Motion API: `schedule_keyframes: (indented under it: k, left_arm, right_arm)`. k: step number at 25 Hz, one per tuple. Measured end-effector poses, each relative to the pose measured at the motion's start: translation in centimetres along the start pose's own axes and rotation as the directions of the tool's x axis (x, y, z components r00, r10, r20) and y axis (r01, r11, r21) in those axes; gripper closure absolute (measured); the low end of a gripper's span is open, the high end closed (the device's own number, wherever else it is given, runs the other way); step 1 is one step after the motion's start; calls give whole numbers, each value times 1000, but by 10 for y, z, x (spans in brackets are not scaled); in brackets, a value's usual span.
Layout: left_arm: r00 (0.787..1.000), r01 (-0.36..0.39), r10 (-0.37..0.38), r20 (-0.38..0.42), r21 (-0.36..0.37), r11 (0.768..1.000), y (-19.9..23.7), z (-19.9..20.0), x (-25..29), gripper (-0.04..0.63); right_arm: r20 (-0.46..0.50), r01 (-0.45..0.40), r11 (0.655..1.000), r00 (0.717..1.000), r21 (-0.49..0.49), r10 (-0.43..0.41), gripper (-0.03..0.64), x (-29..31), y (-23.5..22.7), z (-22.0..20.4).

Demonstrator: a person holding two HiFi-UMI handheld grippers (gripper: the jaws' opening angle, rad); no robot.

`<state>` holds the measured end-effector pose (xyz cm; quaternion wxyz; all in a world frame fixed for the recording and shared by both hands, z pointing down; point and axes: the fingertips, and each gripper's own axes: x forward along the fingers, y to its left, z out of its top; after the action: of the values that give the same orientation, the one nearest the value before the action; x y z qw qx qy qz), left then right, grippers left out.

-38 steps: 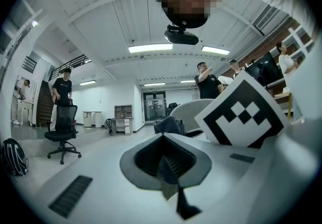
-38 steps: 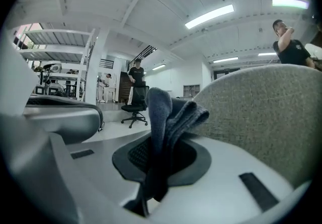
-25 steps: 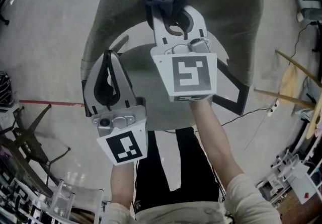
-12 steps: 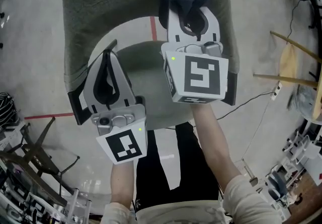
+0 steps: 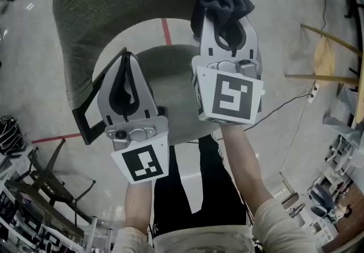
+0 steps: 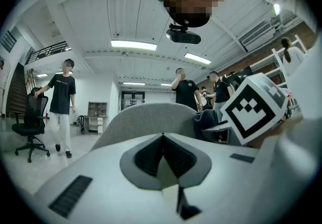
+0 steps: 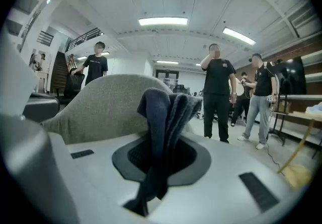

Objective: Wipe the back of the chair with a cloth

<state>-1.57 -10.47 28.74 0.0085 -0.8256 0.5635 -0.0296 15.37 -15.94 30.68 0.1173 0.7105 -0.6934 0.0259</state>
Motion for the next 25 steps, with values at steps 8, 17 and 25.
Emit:
schedule_keyframes:
  k: [8, 17, 25]
  left_arm:
    - [1000, -8, 8, -8, 14, 1000, 11, -4, -4, 581]
    - [996, -85, 85, -4, 5, 996, 30, -4, -20, 581]
    - [975, -221, 221, -3, -10, 975, 67, -6, -49, 581]
  right_arm:
    - [-5, 44, 999, 999, 15, -44, 563, -5, -9, -3]
    - [26, -48, 998, 999, 29, 47, 563, -8, 18, 7]
    - [119, -432, 902, 895, -1, 429, 563, -18, 148, 25]
